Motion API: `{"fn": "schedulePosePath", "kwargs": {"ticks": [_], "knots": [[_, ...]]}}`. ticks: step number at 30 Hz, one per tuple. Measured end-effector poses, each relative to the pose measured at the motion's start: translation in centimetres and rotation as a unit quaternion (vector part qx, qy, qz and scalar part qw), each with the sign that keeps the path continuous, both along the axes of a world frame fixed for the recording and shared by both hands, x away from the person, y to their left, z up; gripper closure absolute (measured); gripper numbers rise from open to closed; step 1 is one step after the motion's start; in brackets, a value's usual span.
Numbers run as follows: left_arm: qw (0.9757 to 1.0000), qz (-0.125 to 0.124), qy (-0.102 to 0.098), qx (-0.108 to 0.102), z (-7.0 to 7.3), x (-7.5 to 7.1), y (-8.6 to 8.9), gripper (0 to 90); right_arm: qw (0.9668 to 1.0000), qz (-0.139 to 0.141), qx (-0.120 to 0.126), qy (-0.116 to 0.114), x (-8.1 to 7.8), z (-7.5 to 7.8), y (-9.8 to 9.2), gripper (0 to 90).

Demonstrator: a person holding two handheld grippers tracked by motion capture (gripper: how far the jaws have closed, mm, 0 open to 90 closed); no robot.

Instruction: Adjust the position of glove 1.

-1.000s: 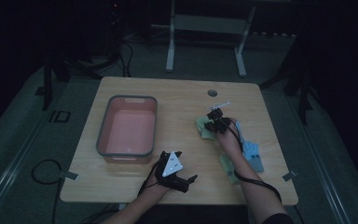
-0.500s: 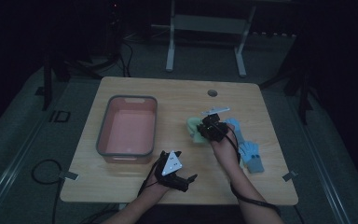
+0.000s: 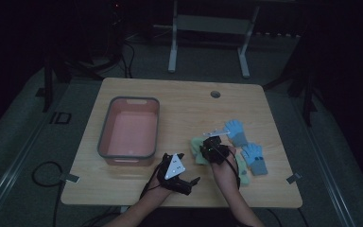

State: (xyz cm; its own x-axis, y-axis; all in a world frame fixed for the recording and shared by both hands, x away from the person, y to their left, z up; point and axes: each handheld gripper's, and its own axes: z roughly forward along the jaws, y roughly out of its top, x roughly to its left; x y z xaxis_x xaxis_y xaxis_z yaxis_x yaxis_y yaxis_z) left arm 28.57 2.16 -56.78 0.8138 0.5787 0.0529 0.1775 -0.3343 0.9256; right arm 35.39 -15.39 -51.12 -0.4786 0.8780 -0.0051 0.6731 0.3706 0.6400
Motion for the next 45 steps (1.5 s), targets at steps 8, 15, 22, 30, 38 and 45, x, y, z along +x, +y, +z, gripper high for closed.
{"fn": "schedulePosePath", "kwargs": {"ticks": [8, 15, 22, 30, 38, 45], "knots": [[1.0000, -0.001, -0.003, 0.002, 0.0, 0.0, 0.0, 0.5, 0.9998, -0.011, 0.002, 0.015, 0.3, -2.3, 0.4, 82.4], [1.0000, -0.002, -0.003, 0.001, 0.0, -0.1, 0.0, 0.5, 0.9996, -0.008, 0.016, 0.019, 0.5, -2.7, 0.4, 64.3], [1.0000, -0.003, -0.003, 0.001, 0.0, -0.1, 0.0, 0.5, 0.9996, 0.021, 0.020, 0.004, 0.1, -0.7, -0.3, 55.6], [1.0000, -0.004, -0.003, 0.001, 0.0, -0.1, -0.1, 0.5, 0.9989, 0.045, 0.014, -0.006, 0.0, 1.3, -2.7, 57.1], [1.0000, -0.003, -0.005, 0.001, 0.0, -0.1, -0.1, 0.5, 0.9979, 0.064, 0.004, -0.014, -0.7, 2.3, -5.6, 59.1], [1.0000, -0.003, -0.005, 0.004, 0.0, -0.1, -0.1, 0.5, 0.9980, 0.060, 0.016, -0.013, -1.6, 2.8, -8.6, 60.0]]}}
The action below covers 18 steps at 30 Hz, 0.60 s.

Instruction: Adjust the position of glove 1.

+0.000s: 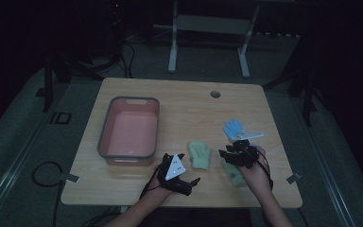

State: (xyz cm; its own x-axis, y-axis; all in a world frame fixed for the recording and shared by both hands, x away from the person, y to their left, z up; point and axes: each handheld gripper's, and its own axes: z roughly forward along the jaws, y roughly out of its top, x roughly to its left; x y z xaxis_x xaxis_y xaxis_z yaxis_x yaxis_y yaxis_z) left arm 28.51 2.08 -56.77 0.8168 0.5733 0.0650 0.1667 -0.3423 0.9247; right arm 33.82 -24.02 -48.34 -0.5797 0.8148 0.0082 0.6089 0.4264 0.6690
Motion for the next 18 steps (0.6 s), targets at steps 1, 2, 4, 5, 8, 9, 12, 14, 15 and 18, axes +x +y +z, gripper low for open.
{"fn": "schedulePosePath", "kwargs": {"ticks": [1, 2, 4, 5, 8, 9, 12, 14, 15, 18], "knots": [[1.0000, 0.000, 0.000, 0.000, 0.0, 0.0, 0.0, 0.5, 1.0000, -0.003, 0.000, 0.001, -0.1, 0.0, -0.4, 60.0], [1.0000, 0.000, 0.000, 0.000, 0.0, 0.0, 0.0, 0.5, 1.0000, -0.003, 0.000, 0.002, -0.2, -0.1, -0.8, 60.0], [1.0000, 0.000, 0.000, -0.001, 0.0, 0.0, 0.0, 0.5, 1.0000, 0.001, -0.004, 0.003, -0.5, -0.3, -1.4, 59.9], [1.0000, 0.000, 0.000, -0.001, 0.0, 0.0, 0.0, 0.5, 1.0000, 0.006, -0.007, 0.003, -0.6, -0.4, -1.7, 59.7], [1.0000, 0.001, 0.001, 0.000, 0.0, 0.0, 0.0, 0.5, 0.9998, 0.019, -0.010, 0.006, -1.0, -0.9, -2.5, 58.5], [1.0000, 0.001, 0.001, -0.001, 0.0, 0.0, 0.0, 0.5, 0.9997, 0.022, -0.011, 0.005, -1.1, -1.0, -2.7, 58.4], [1.0000, 0.002, 0.001, -0.001, 0.0, 0.0, 0.0, 0.5, 0.9994, 0.031, -0.015, 0.007, -1.5, -1.5, -3.2, 58.1], [1.0000, 0.002, 0.001, -0.001, 0.0, 0.0, 0.0, 0.5, 0.9992, 0.032, -0.019, 0.012, -1.7, -1.9, -3.5, 58.1], [1.0000, 0.001, 0.001, -0.002, 0.0, 0.0, 0.0, 0.5, 0.9992, 0.033, -0.021, 0.012, -1.8, -2.1, -3.6, 58.1], [1.0000, 0.001, 0.001, 0.000, 0.0, 0.0, 0.0, 0.5, 0.9993, 0.022, -0.021, 0.020, -1.8, -2.7, -3.9, 58.4]]}}
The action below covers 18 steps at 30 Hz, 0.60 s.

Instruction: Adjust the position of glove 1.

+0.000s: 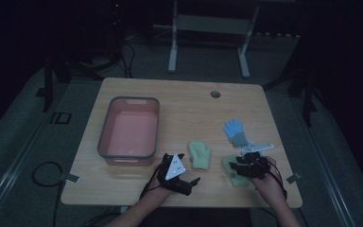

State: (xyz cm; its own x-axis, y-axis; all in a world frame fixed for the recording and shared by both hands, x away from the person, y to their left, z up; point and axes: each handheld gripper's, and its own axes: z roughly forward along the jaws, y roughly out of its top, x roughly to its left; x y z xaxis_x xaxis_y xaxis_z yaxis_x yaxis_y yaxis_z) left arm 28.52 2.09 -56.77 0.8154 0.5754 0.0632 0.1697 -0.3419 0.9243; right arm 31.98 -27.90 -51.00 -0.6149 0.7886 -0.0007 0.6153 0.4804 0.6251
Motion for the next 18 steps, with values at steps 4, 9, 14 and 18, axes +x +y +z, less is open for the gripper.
{"fn": "schedulePosePath", "kwargs": {"ticks": [4, 9, 14, 18], "knots": [[1.0000, 0.000, -0.001, 0.001, 0.0, 0.0, 0.0, 0.5, 0.9997, -0.008, -0.021, 0.011, -0.1, -1.4, 0.0, 57.6], [1.0000, -0.001, -0.002, 0.001, 0.0, 0.0, 0.0, 0.5, 0.9990, -0.029, -0.023, 0.024, 0.0, -2.4, -0.2, 65.7], [1.0000, 0.000, -0.001, 0.002, 0.0, 0.0, 0.0, 0.5, 0.9986, -0.041, -0.025, 0.021, 0.0, -2.6, 0.3, 82.3], [1.0000, 0.000, 0.000, 0.001, 0.0, 0.0, 0.0, 0.5, 0.9981, -0.058, -0.018, 0.009, -0.1, -2.2, 0.5, 86.7]]}}
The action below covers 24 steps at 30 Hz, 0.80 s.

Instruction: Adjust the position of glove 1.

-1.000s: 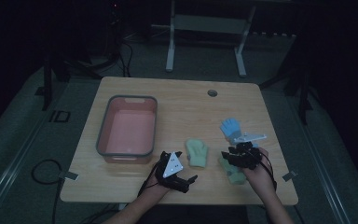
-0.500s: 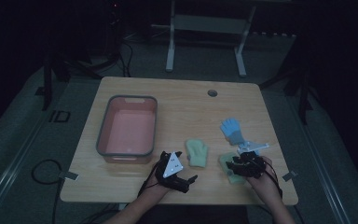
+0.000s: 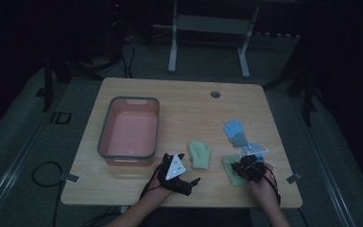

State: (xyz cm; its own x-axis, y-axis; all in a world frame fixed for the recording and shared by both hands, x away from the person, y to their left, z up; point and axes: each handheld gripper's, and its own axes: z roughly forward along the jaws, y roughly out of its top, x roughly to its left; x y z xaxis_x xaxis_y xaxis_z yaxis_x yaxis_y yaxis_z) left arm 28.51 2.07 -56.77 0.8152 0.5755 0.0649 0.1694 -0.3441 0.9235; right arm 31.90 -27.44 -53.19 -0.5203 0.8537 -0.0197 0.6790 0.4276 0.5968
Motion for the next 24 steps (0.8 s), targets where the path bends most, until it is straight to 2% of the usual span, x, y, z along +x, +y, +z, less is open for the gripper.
{"fn": "schedulePosePath", "kwargs": {"ticks": [2, 4, 8, 11, 14, 20, 24], "knots": [[1.0000, 0.000, -0.001, 0.000, 0.0, 0.0, 0.0, 0.5, 0.9996, -0.013, 0.017, -0.019, -0.1, 1.2, 0.2, 87.1], [1.0000, 0.000, -0.001, 0.001, 0.0, 0.0, 0.0, 0.5, 0.9989, -0.023, 0.024, -0.033, 0.0, 2.3, 0.4, 87.1], [1.0000, -0.001, -0.002, 0.000, 0.0, 0.0, 0.0, 0.5, 0.9974, -0.045, 0.028, -0.048, 0.9, 4.1, 1.1, 87.1], [1.0000, -0.001, -0.003, 0.002, 0.0, 0.0, 0.0, 0.5, 0.9971, -0.049, 0.021, -0.054, 1.4, 4.7, 2.0, 87.1], [1.0000, -0.002, -0.003, 0.001, 0.0, 0.0, 0.0, 0.5, 0.9972, -0.050, 0.001, -0.056, 2.3, 4.0, 3.1, 87.1], [1.0000, -0.002, -0.003, -0.002, 0.0, 0.0, 0.0, 0.5, 0.9985, -0.048, -0.004, -0.026, 3.4, 1.6, 3.9, 86.9], [1.0000, -0.003, -0.002, -0.002, 0.0, 0.0, 0.0, 0.5, 0.9985, -0.053, -0.003, -0.015, 3.8, 0.5, 4.1, 84.2]]}}
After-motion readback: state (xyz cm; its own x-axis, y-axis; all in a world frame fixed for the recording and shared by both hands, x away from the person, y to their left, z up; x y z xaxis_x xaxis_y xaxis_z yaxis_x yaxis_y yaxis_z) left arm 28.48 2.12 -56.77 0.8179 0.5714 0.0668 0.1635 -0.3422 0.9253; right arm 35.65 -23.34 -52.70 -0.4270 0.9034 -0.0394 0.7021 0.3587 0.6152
